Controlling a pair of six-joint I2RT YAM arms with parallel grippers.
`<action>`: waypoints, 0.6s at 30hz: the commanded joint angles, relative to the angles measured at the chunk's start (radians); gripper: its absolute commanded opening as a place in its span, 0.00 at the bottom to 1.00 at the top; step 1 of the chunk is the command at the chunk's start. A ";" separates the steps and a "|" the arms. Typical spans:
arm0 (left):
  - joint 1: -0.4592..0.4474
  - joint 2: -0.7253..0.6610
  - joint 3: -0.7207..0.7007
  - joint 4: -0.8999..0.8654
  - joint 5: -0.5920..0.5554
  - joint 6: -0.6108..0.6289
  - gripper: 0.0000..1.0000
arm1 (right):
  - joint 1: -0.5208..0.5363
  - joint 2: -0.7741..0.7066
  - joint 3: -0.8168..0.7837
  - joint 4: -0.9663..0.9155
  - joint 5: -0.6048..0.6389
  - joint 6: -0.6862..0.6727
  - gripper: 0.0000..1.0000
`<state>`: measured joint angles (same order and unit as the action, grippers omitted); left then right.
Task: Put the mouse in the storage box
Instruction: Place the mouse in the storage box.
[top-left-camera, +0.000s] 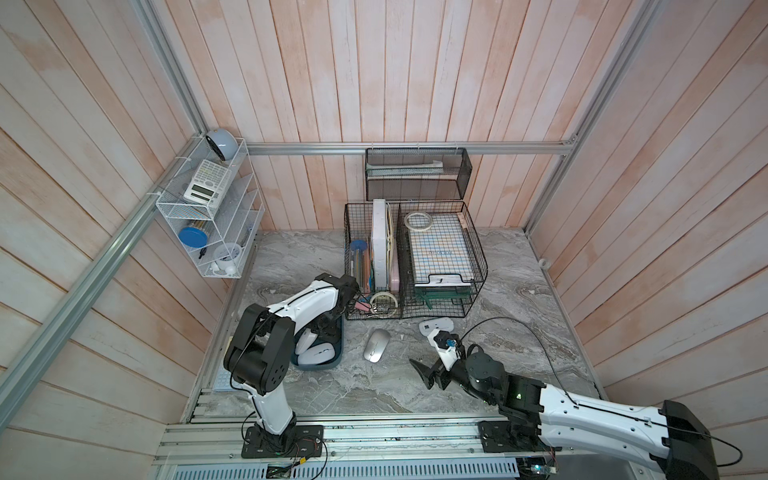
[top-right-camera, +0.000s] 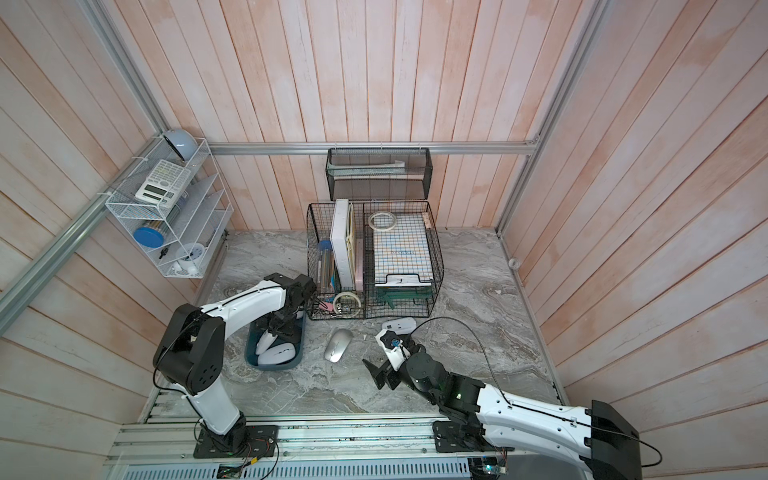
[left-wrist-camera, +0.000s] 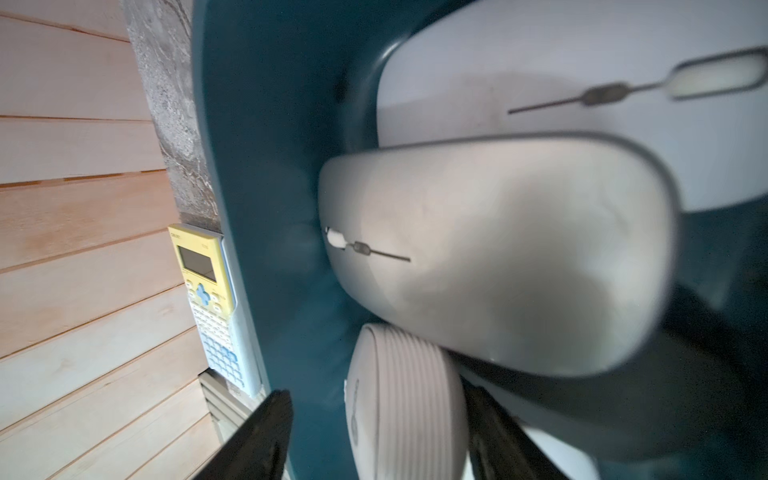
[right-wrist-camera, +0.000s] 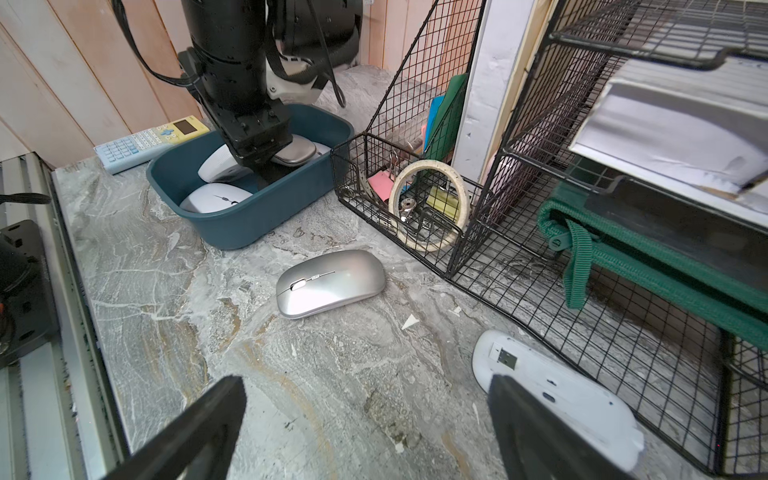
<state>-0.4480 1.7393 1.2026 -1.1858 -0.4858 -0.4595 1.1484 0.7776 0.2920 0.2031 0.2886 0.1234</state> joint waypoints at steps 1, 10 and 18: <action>-0.006 -0.127 0.021 0.021 0.103 0.007 0.70 | -0.005 -0.005 0.005 -0.023 0.037 0.007 0.98; 0.004 -0.438 0.012 0.114 0.363 -0.018 0.71 | -0.014 0.028 0.029 -0.055 0.138 0.034 0.98; 0.069 -0.675 -0.187 0.272 0.499 -0.049 0.71 | -0.258 0.112 0.152 -0.319 0.155 0.250 0.97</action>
<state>-0.3870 1.1206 1.0729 -0.9943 -0.0753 -0.4862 0.9771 0.8692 0.3912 0.0219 0.4473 0.2451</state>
